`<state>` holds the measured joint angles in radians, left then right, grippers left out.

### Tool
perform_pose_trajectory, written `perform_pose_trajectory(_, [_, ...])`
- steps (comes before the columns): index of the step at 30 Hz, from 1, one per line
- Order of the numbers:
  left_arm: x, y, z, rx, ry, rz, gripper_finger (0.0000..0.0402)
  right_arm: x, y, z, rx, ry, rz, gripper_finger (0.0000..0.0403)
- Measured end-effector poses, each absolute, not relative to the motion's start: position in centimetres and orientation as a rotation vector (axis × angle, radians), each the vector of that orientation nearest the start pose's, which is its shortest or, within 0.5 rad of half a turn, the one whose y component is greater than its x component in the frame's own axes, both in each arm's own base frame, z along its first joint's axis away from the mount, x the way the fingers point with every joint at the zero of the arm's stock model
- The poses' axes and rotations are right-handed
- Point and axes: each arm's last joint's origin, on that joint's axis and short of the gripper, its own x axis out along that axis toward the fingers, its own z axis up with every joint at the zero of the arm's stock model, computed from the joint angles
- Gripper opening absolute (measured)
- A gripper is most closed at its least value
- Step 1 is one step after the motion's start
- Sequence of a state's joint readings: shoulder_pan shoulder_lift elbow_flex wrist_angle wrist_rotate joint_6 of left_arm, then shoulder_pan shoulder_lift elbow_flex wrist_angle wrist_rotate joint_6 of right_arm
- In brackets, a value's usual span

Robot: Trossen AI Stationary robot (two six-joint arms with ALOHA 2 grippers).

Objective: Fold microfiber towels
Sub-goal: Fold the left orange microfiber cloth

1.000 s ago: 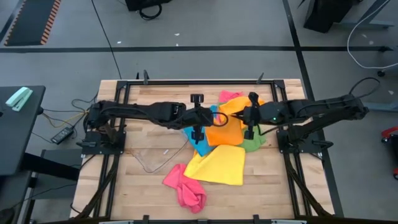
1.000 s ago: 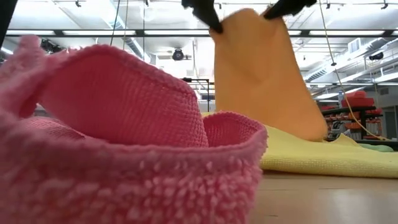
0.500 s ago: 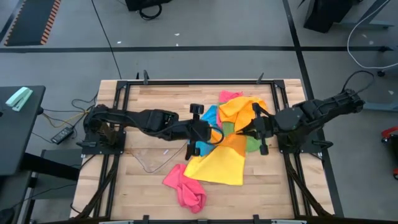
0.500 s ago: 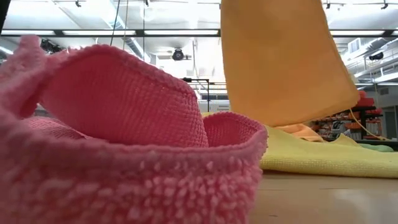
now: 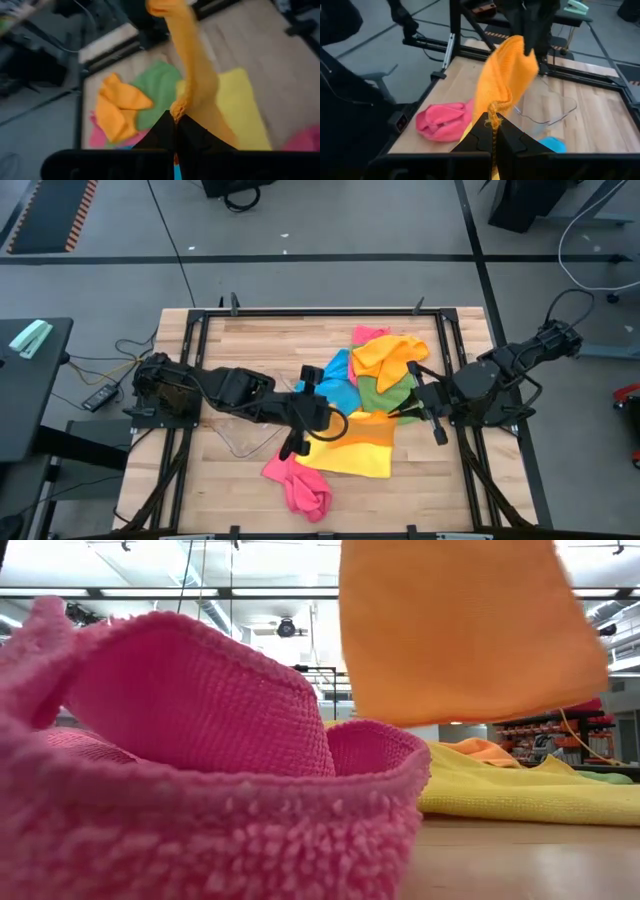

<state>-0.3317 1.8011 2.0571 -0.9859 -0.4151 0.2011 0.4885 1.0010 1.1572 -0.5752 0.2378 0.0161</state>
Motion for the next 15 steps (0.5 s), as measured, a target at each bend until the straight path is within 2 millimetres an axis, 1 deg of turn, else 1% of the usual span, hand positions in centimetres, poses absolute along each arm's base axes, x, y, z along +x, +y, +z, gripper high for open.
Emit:
perform_pose_trajectory(3, [35.6,-10.6,41.4,0.429,0.722,0.027,0.0029,18.2,8.5,38.0,-0.168,0.421,0.197,0.0007])
perform_pose_trajectory(5, [35.8,-9.9,40.6,0.412,0.759,0.051,0.0033,18.8,8.1,37.5,-0.195,0.440,0.134,0.0007])
perform_pose_trajectory(7, [36.1,-9.1,39.6,0.410,0.803,0.074,0.0028,19.4,7.6,36.6,-0.212,0.475,0.086,0.0007])
perform_pose_trajectory(11, [36.8,-6.9,37.9,0.396,0.867,0.136,0.0010,20.6,6.4,35.3,-0.260,0.535,0.023,0.0007])
perform_pose_trajectory(15, [37.3,-4.3,36.5,0.374,0.923,0.209,0.0014,21.5,4.5,34.3,-0.296,0.583,-0.081,0.0007])
